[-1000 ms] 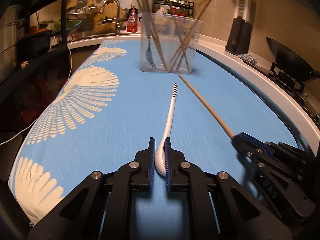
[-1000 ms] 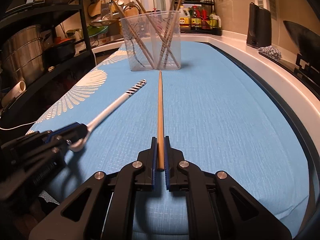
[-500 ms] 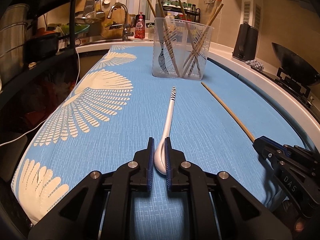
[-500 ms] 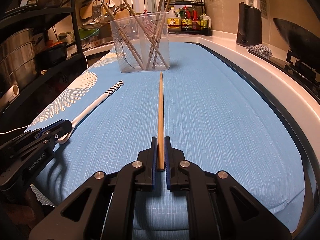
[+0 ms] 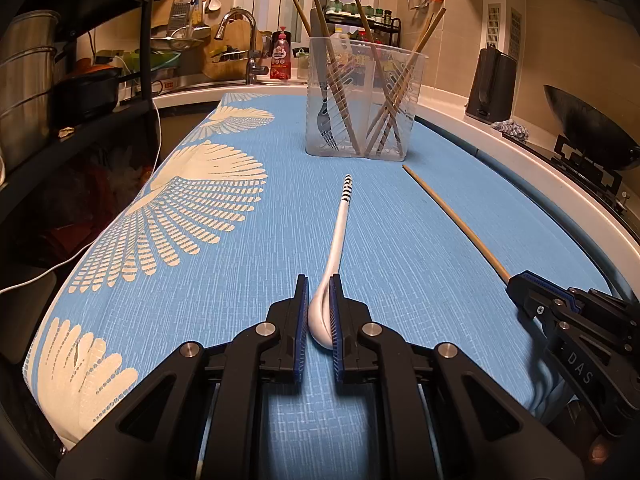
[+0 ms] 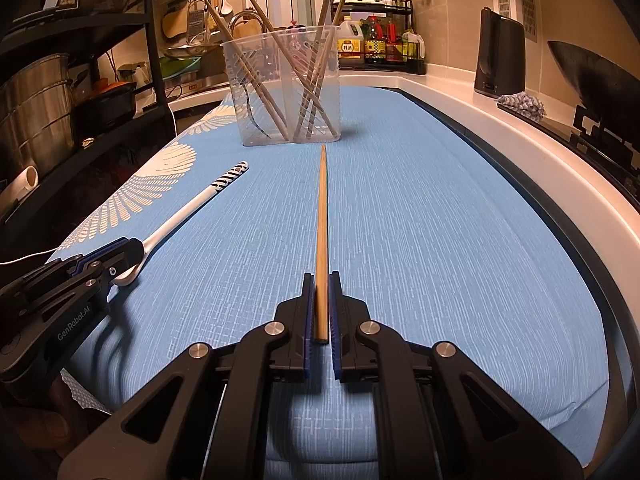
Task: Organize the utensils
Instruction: 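Grasp the white spoon bowl with the left tool while the right tool grasps the last chopstick, then lift the spoon with the left tool while the right tool lifts the chopstick toward the container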
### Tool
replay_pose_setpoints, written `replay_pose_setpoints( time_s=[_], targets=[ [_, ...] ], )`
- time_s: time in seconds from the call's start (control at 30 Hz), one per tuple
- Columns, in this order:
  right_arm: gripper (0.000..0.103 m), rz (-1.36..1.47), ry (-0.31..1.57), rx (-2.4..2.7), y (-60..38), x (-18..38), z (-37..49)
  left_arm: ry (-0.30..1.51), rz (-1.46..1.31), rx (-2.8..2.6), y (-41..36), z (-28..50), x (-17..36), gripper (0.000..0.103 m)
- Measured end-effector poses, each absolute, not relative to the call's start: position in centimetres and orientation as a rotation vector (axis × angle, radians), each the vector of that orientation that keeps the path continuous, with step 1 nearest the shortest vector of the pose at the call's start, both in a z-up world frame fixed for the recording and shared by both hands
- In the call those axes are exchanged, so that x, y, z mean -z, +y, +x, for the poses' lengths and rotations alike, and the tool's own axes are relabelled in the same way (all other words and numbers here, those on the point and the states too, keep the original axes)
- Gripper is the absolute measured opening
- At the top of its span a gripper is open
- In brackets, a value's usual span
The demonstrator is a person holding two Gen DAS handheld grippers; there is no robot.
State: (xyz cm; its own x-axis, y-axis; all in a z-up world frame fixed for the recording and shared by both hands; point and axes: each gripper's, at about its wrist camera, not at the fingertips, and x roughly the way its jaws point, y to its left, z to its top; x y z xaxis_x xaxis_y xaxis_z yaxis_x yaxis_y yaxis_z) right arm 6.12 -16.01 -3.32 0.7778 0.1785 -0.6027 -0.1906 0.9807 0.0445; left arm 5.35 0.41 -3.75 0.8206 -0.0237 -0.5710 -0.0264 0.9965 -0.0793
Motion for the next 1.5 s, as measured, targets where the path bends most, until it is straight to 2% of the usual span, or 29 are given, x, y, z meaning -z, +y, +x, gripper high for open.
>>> replay_pose_setpoints(
  time_s=[1.0,1.5],
  targets=[
    [0.006,-0.031,0.653,-0.204,-16.2,3.1,6.3,0.614,-0.066,0.002,0.2,5.3,3.6,0.01],
    [0.006,-0.034,0.501,-0.205,-17.5,-4.8,4.2,0.449,-0.011,0.024,0.2,2.6,-2.6,0.01]
  ],
)
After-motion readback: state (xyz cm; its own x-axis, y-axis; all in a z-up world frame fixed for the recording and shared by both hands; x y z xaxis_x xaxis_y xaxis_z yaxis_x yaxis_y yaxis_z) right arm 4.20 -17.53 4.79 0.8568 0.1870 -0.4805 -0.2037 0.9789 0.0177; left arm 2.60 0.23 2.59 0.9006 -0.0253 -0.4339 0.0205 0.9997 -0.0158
